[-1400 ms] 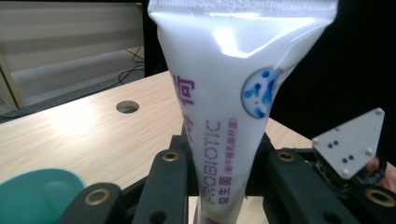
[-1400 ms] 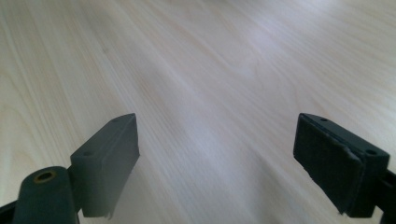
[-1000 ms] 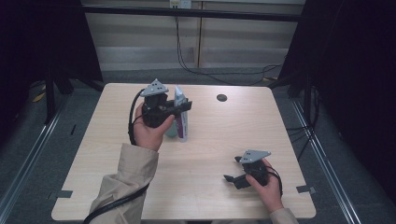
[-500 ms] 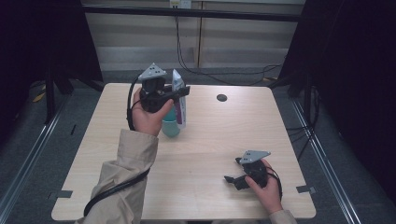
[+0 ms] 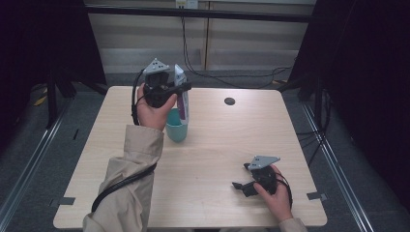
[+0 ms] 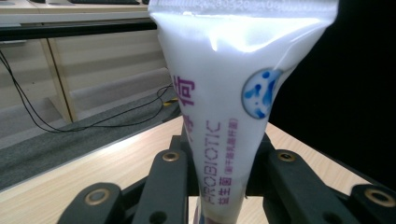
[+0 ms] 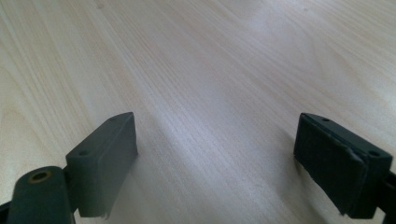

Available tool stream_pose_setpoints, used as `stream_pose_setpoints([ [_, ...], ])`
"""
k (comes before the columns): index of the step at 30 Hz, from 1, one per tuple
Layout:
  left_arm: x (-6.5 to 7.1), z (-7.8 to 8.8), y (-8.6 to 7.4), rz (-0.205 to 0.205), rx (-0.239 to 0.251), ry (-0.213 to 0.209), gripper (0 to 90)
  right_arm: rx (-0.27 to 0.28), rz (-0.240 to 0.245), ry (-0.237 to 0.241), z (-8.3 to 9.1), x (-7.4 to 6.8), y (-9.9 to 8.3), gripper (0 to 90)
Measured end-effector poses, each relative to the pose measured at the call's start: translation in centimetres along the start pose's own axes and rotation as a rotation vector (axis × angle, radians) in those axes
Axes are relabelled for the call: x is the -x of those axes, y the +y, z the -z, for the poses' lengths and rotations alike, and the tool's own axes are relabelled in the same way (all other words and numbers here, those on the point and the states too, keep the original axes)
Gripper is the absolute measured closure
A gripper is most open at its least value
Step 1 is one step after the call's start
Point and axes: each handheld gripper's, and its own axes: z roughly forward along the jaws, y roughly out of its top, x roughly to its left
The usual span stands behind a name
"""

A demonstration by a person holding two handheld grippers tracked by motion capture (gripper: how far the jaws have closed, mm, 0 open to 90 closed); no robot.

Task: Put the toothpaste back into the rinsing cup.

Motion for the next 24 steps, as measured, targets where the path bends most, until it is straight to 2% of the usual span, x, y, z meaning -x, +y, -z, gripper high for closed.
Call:
stream_pose_setpoints([
  [12, -1.2, -0.9, 0.1, -0.005, 0.009, 0.038, 75.9, 0.001, 0.000, -0.002, 0.0, 0.0, 0.0, 12.8],
  [17, -1.6, -1.3, -0.3, -0.008, 0.002, 0.054, 75.9, 0.001, 0.000, -0.001, 0.0, 0.0, 0.0, 12.8],
  [20, -2.0, -1.7, -1.1, 0.003, 0.003, 0.067, 75.8, 0.002, 0.001, -0.001, 0.0, 0.0, 0.0, 12.8],
  [24, -2.4, -1.9, -1.9, -0.003, -0.006, 0.091, 75.8, 0.004, 0.005, -0.004, 0.0, 0.0, 0.0, 13.0],
])
